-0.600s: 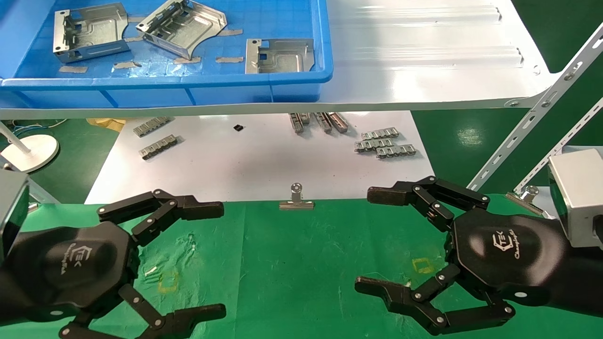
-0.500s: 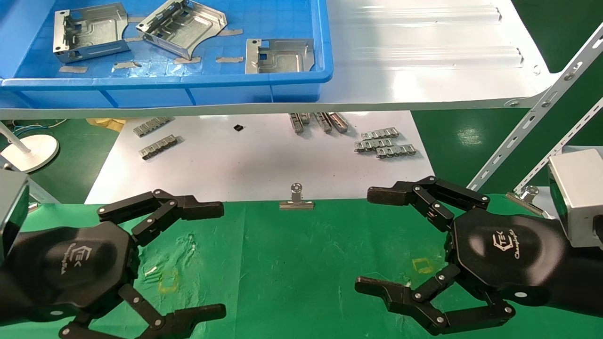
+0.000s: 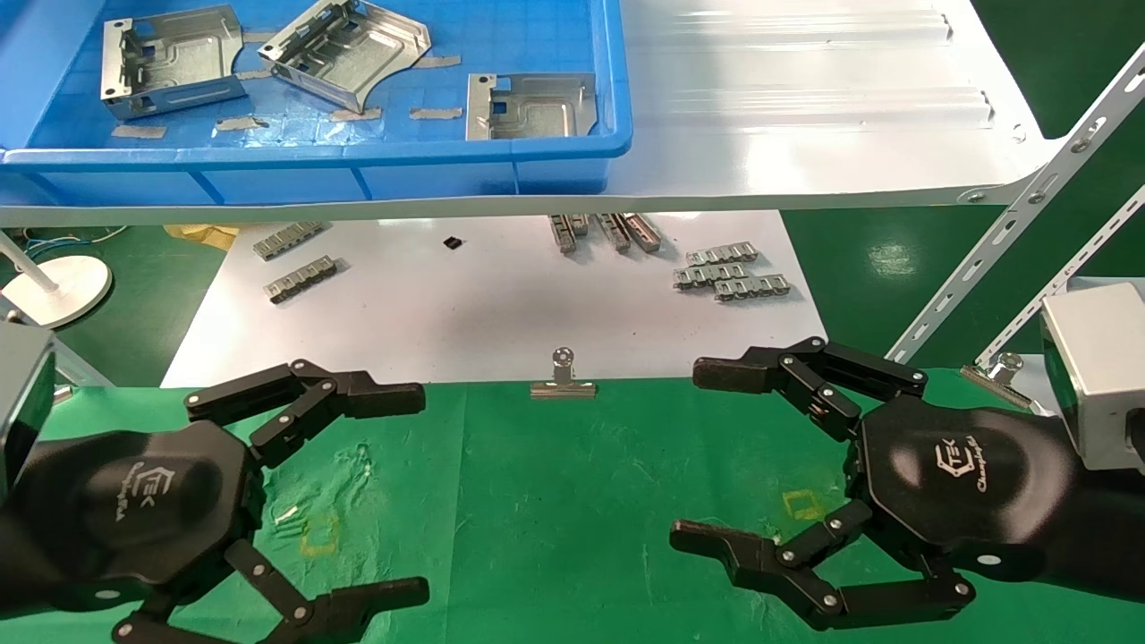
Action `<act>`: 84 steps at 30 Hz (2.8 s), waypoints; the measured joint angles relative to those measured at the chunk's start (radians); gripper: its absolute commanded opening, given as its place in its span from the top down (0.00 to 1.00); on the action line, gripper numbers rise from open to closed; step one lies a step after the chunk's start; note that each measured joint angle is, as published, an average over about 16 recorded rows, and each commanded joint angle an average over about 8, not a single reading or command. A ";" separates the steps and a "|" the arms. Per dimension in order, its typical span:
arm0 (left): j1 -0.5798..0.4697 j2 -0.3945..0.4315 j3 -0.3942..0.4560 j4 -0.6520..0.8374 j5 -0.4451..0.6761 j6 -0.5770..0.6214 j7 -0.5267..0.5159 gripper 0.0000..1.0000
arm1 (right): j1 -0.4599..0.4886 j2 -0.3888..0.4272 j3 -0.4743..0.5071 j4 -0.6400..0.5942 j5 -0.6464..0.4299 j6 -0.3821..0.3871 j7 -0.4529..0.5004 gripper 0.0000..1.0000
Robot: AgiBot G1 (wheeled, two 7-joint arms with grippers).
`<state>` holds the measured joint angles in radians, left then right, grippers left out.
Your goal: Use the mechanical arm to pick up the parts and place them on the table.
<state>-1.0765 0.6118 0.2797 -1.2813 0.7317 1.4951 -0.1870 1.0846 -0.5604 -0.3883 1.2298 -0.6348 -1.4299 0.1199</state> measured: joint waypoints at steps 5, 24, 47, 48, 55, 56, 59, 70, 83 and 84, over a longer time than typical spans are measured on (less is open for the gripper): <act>0.000 0.000 0.000 0.000 0.000 0.000 0.000 0.00 | 0.000 0.000 0.000 0.000 0.000 0.000 0.000 1.00; 0.000 0.000 0.000 0.000 0.000 0.000 0.000 0.00 | 0.000 0.000 0.000 0.000 0.000 0.000 0.000 1.00; -0.007 0.000 -0.003 0.004 -0.007 -0.004 -0.007 0.00 | 0.000 0.000 0.000 0.000 0.000 0.000 0.000 1.00; -0.011 0.000 -0.004 0.006 -0.009 -0.007 -0.011 0.00 | 0.000 0.000 0.000 0.000 0.000 0.000 0.000 1.00; -0.085 0.001 -0.014 0.026 0.000 -0.069 -0.059 0.00 | 0.000 0.000 0.000 0.000 0.000 0.000 0.000 1.00; -0.104 0.004 -0.014 0.032 0.008 -0.084 -0.068 0.00 | 0.000 0.000 0.000 0.000 0.000 0.000 0.000 1.00; -0.177 0.020 -0.004 0.060 0.049 -0.138 -0.100 0.00 | 0.000 0.000 0.000 0.000 0.000 0.000 0.000 1.00; -0.578 0.204 0.142 0.361 0.386 -0.342 -0.196 0.00 | 0.000 0.000 0.000 0.000 0.000 0.000 0.000 1.00; -0.936 0.465 0.317 0.914 0.713 -0.498 -0.163 0.69 | 0.000 0.000 0.000 0.000 0.000 0.000 0.000 1.00; -0.949 0.476 0.323 0.944 0.724 -0.507 -0.156 0.81 | 0.000 0.000 0.000 0.000 0.000 0.000 0.000 1.00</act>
<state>-2.0259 1.0879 0.6022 -0.3369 1.4558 0.9883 -0.3426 1.0847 -0.5604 -0.3884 1.2297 -0.6348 -1.4299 0.1198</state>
